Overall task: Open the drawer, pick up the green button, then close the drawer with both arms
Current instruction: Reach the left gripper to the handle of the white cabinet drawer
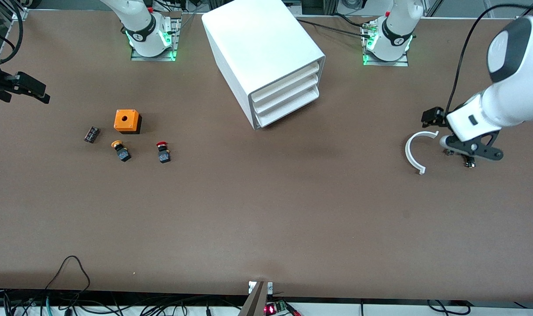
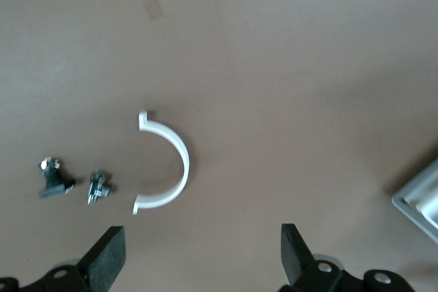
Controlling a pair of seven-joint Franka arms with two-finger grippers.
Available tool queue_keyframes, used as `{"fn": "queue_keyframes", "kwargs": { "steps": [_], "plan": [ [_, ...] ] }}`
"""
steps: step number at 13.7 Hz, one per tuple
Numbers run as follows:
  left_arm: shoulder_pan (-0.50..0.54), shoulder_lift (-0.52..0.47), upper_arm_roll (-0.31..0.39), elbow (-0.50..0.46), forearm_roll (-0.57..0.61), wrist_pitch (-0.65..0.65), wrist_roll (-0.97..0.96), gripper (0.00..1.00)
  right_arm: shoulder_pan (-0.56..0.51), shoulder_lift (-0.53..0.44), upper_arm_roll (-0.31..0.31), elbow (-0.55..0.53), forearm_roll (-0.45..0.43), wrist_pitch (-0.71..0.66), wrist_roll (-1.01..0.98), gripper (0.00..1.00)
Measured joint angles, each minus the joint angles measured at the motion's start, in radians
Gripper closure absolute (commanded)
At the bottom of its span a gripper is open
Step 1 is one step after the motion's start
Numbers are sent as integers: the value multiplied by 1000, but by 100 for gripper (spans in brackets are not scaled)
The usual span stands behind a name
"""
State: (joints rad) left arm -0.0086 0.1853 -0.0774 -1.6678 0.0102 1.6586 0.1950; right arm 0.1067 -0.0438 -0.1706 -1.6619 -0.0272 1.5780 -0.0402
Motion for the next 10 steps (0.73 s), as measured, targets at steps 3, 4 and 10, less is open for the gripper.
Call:
{"fn": "queue_keyframes", "kwargs": {
  "steps": [3, 4, 10],
  "plan": [
    [-18, 75, -6, -9, -38, 91, -88, 0, 0, 4, 0, 0, 0, 0, 0, 0],
    [-27, 98, -13, -18, -85, 105, -107, 0, 0, 9, 0, 0, 0, 0, 0, 0],
    [-94, 256, -31, -76, -449, 135, -100, 0, 34, 97, 2, -1, 0, 2, 0, 0]
  ]
}}
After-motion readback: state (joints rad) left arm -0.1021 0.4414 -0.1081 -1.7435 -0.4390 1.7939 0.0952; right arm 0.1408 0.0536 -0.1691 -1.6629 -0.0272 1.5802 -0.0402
